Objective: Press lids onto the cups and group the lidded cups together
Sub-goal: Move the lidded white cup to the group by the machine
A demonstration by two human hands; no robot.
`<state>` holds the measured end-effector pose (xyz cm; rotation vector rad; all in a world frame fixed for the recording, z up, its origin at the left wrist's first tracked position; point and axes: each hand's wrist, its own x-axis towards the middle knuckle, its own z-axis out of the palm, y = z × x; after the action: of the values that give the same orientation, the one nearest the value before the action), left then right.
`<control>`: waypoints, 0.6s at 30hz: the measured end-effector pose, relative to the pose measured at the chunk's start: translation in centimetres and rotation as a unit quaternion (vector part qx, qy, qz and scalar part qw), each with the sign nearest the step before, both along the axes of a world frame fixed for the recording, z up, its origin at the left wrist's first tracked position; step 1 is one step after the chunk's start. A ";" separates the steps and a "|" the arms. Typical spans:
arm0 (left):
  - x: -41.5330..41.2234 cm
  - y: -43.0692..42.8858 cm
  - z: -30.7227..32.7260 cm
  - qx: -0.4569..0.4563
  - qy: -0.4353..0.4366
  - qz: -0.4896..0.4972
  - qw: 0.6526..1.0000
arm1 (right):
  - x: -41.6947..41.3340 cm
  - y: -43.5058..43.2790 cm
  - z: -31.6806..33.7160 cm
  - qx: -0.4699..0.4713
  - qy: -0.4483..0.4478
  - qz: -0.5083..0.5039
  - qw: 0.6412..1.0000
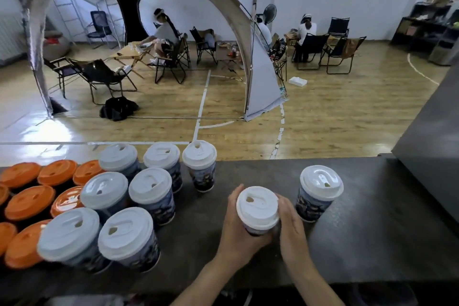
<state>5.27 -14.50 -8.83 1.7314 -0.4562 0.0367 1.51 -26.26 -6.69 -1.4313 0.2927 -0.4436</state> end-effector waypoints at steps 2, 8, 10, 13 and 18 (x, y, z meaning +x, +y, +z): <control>-0.4 -0.3 -1.7 -0.008 0.011 0.019 1.000 | 0.0 -0.1 -0.3 -0.011 -0.006 -0.008 1.000; 0.4 -0.4 -4.1 -0.001 0.000 0.030 1.000 | 0.7 -0.3 -1.0 -0.033 -0.028 -0.004 0.999; 0.7 -0.5 -4.4 0.008 0.003 0.026 1.000 | 0.6 -0.4 -1.3 -0.033 -0.031 -0.007 0.999; 1.1 -0.5 -4.7 0.021 0.007 0.015 1.000 | 0.5 -0.5 -1.6 -0.033 -0.028 -0.014 0.999; 1.2 -0.4 -5.3 0.019 0.045 -0.022 0.999 | 0.3 -1.1 -1.6 -0.035 -0.012 -0.014 0.999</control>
<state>6.49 -14.86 -14.10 1.7513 -0.4301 -0.0813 1.77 -27.37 -8.27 -1.4915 0.2796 -0.4977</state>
